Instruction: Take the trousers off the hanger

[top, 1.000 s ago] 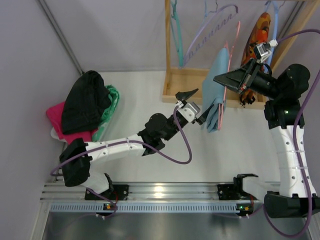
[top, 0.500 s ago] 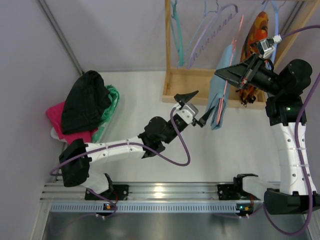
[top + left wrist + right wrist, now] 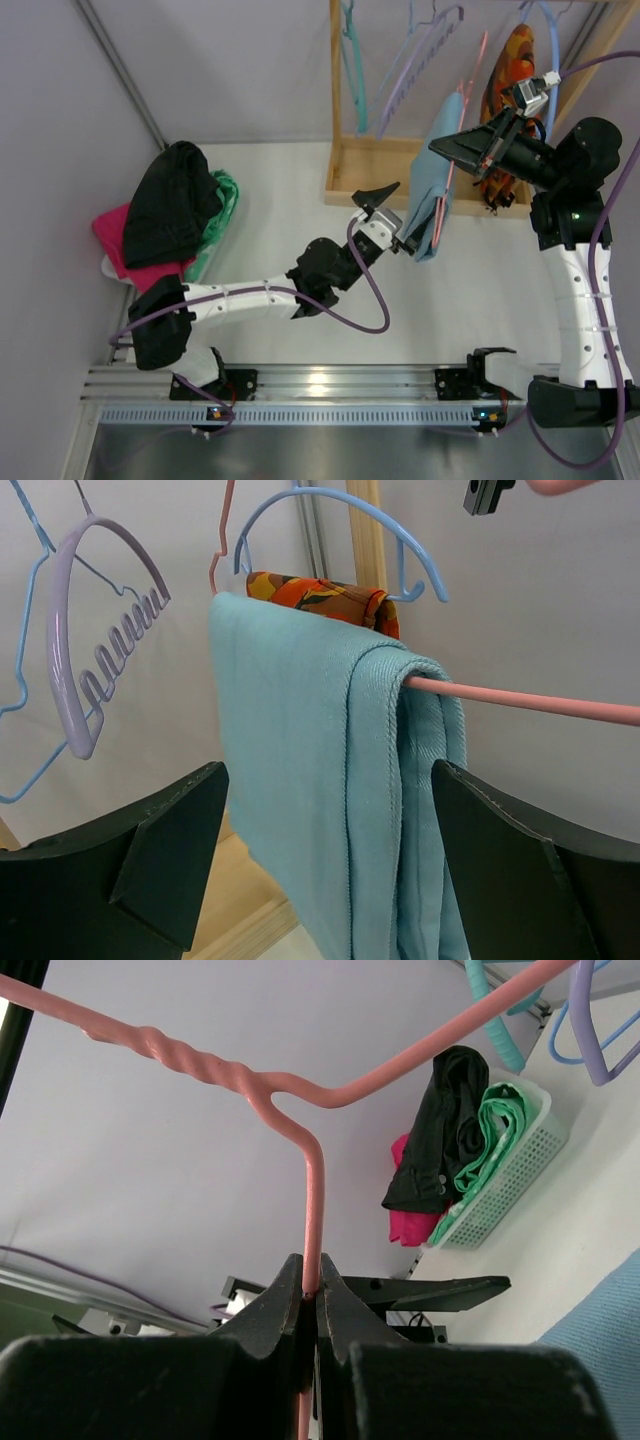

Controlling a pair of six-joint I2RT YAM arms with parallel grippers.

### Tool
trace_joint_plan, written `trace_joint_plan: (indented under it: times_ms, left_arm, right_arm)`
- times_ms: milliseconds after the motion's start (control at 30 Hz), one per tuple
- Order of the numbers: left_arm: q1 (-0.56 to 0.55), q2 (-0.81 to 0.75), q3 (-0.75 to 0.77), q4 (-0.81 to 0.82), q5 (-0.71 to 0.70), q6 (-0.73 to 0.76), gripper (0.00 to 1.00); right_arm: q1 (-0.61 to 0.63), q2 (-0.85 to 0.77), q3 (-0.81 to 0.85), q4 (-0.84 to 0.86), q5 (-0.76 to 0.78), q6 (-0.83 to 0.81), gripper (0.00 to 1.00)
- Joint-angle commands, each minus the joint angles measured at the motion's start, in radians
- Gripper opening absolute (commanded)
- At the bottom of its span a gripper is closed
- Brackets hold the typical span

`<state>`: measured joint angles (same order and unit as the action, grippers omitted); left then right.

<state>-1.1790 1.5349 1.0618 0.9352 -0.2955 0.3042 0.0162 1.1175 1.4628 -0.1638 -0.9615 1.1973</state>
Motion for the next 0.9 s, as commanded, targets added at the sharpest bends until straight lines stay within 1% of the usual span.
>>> trace_joint_plan:
  times_ms: [0,67,133,200,300,533,667,800,867]
  left_arm:
    - [-0.001,0.021,0.053,0.096,-0.021,-0.019,0.89]
    - [-0.001,0.045,0.066,0.102,-0.033,-0.011,0.89]
    - [0.001,0.068,0.092,0.116,-0.083,-0.001,0.88]
    - [0.008,0.090,0.109,0.119,-0.103,0.006,0.85]
    - [0.019,0.108,0.125,0.122,-0.105,0.013,0.80]
    - [0.030,0.157,0.155,0.184,-0.096,0.087,0.74]
    - [0.045,0.183,0.165,0.206,-0.088,0.096,0.74]
    - [0.045,0.192,0.158,0.241,-0.044,0.095,0.78]
    - [0.045,0.200,0.168,0.244,-0.042,0.088,0.78]
  right_arm:
    - [-0.007,-0.038,0.077,0.184,0.012,-0.035,0.00]
    - [-0.005,-0.038,0.080,0.182,0.012,-0.033,0.00]
    - [-0.005,-0.042,0.082,0.179,0.007,-0.034,0.00]
    - [-0.005,-0.045,0.080,0.178,0.004,-0.033,0.00]
    - [-0.007,-0.051,0.076,0.176,-0.002,-0.034,0.00]
    - [-0.005,-0.054,0.067,0.187,-0.008,-0.021,0.00]
    - [-0.005,-0.050,0.071,0.195,-0.014,-0.007,0.00]
    - [-0.005,-0.047,0.071,0.195,-0.010,-0.002,0.00]
    - [-0.007,-0.044,0.076,0.191,-0.008,-0.002,0.00]
